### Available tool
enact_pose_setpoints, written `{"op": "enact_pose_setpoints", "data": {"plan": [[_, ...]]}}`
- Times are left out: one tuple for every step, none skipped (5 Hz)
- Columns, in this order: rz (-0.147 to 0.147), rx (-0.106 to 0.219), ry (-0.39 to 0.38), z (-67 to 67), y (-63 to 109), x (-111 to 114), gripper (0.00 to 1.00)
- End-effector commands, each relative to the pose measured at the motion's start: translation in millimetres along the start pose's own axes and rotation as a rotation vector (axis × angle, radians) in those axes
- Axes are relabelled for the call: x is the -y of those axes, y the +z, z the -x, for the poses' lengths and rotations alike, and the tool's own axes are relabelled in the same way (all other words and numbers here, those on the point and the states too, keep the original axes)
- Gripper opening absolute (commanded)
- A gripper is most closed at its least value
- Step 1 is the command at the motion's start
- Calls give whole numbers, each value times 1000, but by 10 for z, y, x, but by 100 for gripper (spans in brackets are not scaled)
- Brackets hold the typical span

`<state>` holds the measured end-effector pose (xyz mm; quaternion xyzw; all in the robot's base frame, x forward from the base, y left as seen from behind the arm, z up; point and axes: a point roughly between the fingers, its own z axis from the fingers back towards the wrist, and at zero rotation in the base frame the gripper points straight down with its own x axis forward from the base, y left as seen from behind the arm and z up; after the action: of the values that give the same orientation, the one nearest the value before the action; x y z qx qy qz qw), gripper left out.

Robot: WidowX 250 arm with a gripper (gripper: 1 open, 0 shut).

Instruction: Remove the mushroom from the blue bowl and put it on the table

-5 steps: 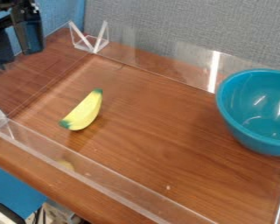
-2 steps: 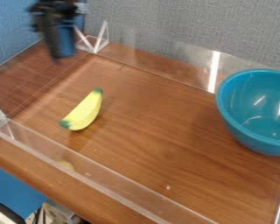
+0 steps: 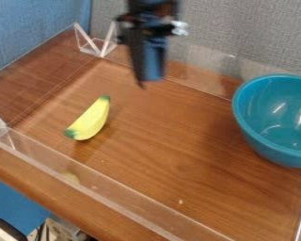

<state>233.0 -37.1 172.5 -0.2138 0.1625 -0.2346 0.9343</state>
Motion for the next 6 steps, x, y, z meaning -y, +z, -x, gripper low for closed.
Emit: {"op": "enact_pose_setpoints", "data": {"plan": [[-56,-18,-70,-28,-218,367,0],[-102,-67,-150,-152,-596,357,0],[-136,-109,-207,-238,-869,175,0],[-153,-115,-231,-295,-1021,-5,0],[-157,-59,-132,-263,-953,-141,0],[-168,-10,-57,-263,-927,-340,0]]}}
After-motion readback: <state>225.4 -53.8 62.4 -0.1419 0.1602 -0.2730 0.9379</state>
